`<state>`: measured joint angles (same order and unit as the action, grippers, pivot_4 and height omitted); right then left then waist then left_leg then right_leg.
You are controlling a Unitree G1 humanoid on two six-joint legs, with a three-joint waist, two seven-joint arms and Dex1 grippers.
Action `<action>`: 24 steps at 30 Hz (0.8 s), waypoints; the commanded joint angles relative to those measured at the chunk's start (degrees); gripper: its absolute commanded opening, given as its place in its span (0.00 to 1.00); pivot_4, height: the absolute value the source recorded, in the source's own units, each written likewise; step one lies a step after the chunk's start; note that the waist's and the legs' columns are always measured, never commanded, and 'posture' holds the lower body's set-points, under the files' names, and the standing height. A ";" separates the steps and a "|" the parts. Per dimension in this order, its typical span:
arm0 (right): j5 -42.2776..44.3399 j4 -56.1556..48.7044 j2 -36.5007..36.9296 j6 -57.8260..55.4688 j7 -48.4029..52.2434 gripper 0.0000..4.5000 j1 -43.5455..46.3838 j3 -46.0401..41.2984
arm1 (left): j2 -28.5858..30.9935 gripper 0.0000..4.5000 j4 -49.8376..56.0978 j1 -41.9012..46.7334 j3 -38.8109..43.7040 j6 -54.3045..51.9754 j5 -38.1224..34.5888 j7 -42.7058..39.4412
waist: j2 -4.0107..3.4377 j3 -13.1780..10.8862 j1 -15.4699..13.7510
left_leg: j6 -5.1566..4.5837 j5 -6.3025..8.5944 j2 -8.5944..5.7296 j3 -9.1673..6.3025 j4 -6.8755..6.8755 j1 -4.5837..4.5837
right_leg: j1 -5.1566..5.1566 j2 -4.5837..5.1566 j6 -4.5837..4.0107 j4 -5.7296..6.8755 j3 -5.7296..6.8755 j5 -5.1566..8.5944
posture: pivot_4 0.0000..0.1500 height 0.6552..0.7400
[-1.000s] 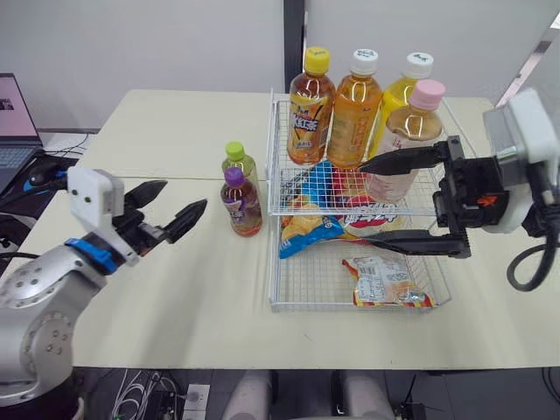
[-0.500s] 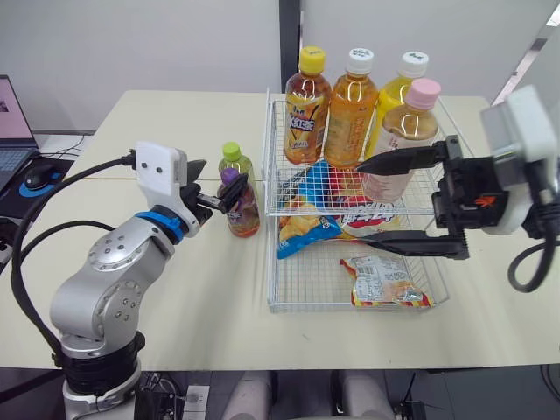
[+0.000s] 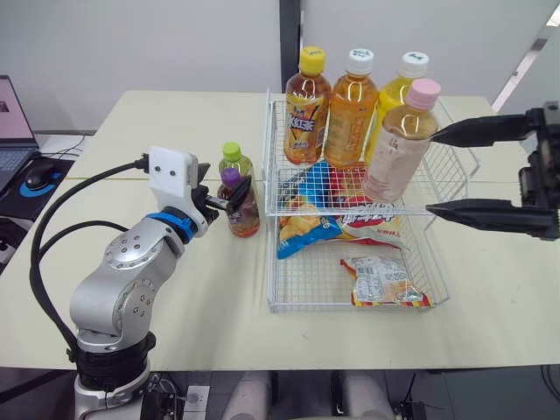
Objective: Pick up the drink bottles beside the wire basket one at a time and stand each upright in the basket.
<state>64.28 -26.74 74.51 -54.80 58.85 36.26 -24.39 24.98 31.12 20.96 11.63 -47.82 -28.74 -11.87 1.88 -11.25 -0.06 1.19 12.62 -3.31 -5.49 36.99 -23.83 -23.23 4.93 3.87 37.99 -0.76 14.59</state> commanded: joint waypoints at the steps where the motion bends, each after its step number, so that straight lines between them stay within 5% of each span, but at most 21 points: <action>1: -1.74 0.59 2.05 -0.01 1.14 1.00 -2.55 -5.29 | 0.00 0.99 0.83 0.84 0.44 1.82 0.65 0.13 | 0.00 0.00 -0.05 | 0.00 0.00 0.00 0.00 0.00 -0.01 | 0.00 0.00 0.00 -0.01 0.00 0.00 | 1.00 1.00; 24: -8.03 2.49 2.52 2.91 1.85 1.00 -7.21 -6.13 | -0.23 0.99 0.82 1.57 -0.44 1.57 1.55 0.45 | 0.00 0.00 -0.01 | 0.00 0.00 0.01 0.21 0.00 0.00 | 0.00 0.00 0.01 -0.01 -0.01 0.00 | 1.00 1.00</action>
<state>55.36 -23.59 75.96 -51.96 61.16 27.83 -29.32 24.88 30.48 21.68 11.53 -46.94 -27.61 -11.81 1.88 -11.25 -0.07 1.19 12.62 -3.31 -5.28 37.00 -23.83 -23.22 4.93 3.88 37.99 -0.77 14.60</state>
